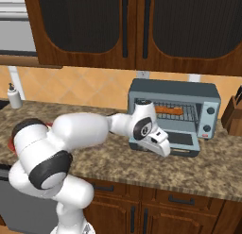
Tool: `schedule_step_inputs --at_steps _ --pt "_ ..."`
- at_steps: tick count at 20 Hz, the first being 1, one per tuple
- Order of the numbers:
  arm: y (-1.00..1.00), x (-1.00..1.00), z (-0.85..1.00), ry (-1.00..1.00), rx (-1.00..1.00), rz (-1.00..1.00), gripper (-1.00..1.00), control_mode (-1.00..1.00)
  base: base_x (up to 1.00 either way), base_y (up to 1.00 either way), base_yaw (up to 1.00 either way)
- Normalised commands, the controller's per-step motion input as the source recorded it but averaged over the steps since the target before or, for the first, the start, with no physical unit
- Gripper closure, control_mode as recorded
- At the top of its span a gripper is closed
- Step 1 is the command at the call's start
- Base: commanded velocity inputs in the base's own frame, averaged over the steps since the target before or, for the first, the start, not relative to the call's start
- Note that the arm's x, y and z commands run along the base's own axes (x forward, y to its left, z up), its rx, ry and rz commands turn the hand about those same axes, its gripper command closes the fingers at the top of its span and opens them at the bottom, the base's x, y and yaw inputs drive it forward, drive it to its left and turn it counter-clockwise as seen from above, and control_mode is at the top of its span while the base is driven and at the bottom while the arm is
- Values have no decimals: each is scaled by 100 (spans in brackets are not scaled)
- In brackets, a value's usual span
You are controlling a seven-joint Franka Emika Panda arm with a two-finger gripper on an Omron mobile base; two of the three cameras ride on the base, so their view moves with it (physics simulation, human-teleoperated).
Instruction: Pick up the kebab skewer and baguette bread, and place them inside the toaster oven. Close the toaster oven door and start by setting the timer.
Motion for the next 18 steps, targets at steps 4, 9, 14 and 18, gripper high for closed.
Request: schedule_step_inputs --at_steps 4,9,14,18 --pt "85 -3 -15 0 0 21 -100 -100 0 0 0" --pt "66 8 -16 0 0 13 -100 -100 0 0 0" --pt "22 39 -19 3 0 1 -100 -100 0 0 0" --pt "1 38 -30 1 0 0 -100 -100 0 0 0"
